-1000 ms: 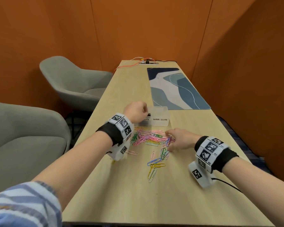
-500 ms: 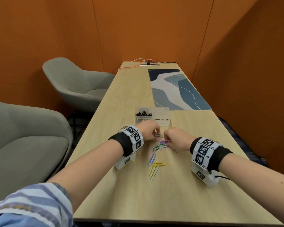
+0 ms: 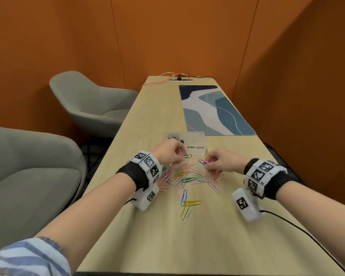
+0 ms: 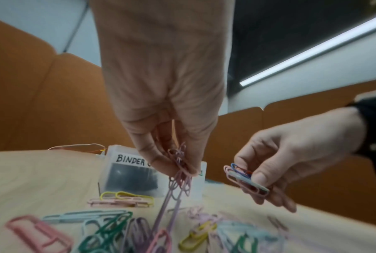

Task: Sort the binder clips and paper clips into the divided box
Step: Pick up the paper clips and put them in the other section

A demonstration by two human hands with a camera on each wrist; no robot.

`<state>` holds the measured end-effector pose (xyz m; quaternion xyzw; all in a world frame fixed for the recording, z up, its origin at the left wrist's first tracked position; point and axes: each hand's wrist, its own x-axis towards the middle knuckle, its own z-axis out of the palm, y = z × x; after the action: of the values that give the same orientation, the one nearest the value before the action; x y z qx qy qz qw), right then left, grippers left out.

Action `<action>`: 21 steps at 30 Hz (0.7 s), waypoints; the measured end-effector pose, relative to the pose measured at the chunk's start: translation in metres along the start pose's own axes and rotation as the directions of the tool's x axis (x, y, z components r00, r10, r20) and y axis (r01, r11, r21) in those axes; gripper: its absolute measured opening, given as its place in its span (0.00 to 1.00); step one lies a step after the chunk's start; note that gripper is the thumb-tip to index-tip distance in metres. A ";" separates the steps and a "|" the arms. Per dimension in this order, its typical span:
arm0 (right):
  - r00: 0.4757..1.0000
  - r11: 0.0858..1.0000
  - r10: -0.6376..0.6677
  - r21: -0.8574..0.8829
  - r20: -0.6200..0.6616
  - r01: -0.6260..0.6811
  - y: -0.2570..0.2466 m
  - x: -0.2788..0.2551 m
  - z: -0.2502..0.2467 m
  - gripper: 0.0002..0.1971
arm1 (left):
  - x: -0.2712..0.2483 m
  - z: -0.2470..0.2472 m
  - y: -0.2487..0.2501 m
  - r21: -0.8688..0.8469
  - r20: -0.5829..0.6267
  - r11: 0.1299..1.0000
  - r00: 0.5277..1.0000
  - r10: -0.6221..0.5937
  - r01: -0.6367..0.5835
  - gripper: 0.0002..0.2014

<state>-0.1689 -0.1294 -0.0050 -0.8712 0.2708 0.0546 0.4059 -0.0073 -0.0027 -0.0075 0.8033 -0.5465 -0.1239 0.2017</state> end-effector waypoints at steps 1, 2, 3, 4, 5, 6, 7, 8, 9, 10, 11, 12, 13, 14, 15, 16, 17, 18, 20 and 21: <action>1.000 0.998 -0.009 0.068 -0.008 0.009 -0.001 0.001 -0.005 0.02 | 0.000 -0.002 -0.003 -0.047 -0.017 0.999 1.000 -0.025 0.024 0.12; 1.000 0.990 -0.017 0.138 -0.011 0.018 -0.003 0.002 -0.010 0.02 | -0.001 -0.004 -0.005 -0.088 -0.032 0.995 0.998 -0.050 0.047 0.12; 1.000 0.977 -0.022 0.211 -0.018 0.025 -0.006 0.004 -0.015 0.03 | 0.000 -0.005 -0.007 -0.127 -0.040 0.989 0.996 -0.076 0.070 0.12; 0.999 0.964 -0.018 0.265 -0.030 0.026 -0.010 0.008 -0.020 0.03 | -0.001 -0.005 -0.008 -0.169 -0.042 0.982 0.994 -0.098 0.089 0.12; 0.999 0.953 -0.012 0.302 -0.052 0.027 -0.014 0.013 -0.025 0.03 | -0.001 -0.005 -0.009 -0.213 -0.036 0.971 0.992 -0.121 0.111 0.12; 0.997 0.948 0.003 0.318 -0.083 0.023 -0.019 0.019 -0.030 0.03 | -0.001 -0.005 -0.009 -0.249 -0.024 0.960 0.990 -0.138 0.128 0.12; 0.993 0.945 0.016 0.325 -0.121 0.024 -0.024 0.027 -0.034 0.03 | -0.001 -0.005 -0.009 -0.275 -0.011 0.951 0.988 -0.154 0.145 0.12; 0.986 0.947 0.028 0.319 -0.163 0.026 -0.028 0.036 -0.037 0.02 | 0.000 -0.005 -0.009 -0.297 0.003 0.942 0.986 -0.164 0.158 0.12; 0.978 0.955 0.039 0.297 -0.203 0.024 -0.033 0.045 -0.040 0.02 | 0.002 -0.006 -0.009 -0.315 0.023 0.933 0.984 -0.176 0.174 0.12; 0.970 0.970 0.053 0.244 -0.238 0.007 -0.036 0.055 -0.041 0.02 | 0.002 -0.006 -0.007 -0.334 0.042 0.924 0.982 -0.185 0.189 0.12; 0.962 0.986 0.063 0.164 -0.266 -0.019 -0.040 0.062 -0.041 0.03 | 0.004 -0.006 -0.007 -0.350 0.056 0.914 0.979 -0.198 0.205 0.12; 0.955 0.997 0.064 0.058 -0.289 -0.049 -0.043 0.069 -0.040 0.05 | 0.006 -0.007 -0.005 -0.371 0.070 0.902 0.975 -0.210 0.221 0.13; 0.948 0.996 0.054 -0.048 -0.313 -0.072 -0.045 0.073 -0.039 0.08 | 0.009 -0.008 -0.004 -0.390 0.081 0.891 0.972 -0.221 0.235 0.12; 0.943 0.987 0.037 -0.136 -0.330 -0.086 -0.047 0.075 -0.036 0.10 | 0.011 -0.010 -0.002 -0.406 0.084 0.881 0.969 -0.231 0.245 0.10; 0.941 0.975 0.018 -0.203 -0.339 -0.092 -0.049 0.076 -0.034 0.12 | 0.015 -0.013 0.000 -0.417 0.085 0.872 0.966 -0.243 0.257 0.08; 0.941 0.968 0.006 -0.235 -0.340 -0.091 -0.049 0.076 -0.032 0.12 | 0.018 -0.017 0.004 -0.426 0.089 0.865 0.963 -0.252 0.266 0.05; 0.942 0.966 -0.001 -0.244 -0.336 -0.086 -0.049 0.076 -0.031 0.11 | 0.022 -0.021 0.006 -0.437 0.089 0.857 0.961 -0.262 0.274 0.06; 0.943 0.968 -0.010 -0.241 -0.334 -0.075 -0.048 0.074 -0.030 0.11 | 0.028 -0.024 0.008 -0.451 0.084 0.847 0.958 -0.273 0.281 0.08; 0.934 0.973 -0.042 -0.228 -0.354 -0.043 -0.043 0.069 -0.031 0.11 | 0.041 -0.028 0.011 -0.499 0.083 0.815 0.952 -0.295 0.296 0.08; 0.924 0.975 -0.063 -0.221 -0.378 -0.024 -0.038 0.066 -0.032 0.12 | 0.048 -0.030 0.013 -0.521 0.086 0.798 0.949 -0.304 0.303 0.07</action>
<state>-0.0975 -0.1609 0.0218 -0.9074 0.3283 -0.0908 0.2463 0.0123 -0.0455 0.0256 0.7938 -0.3556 -0.2990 0.3925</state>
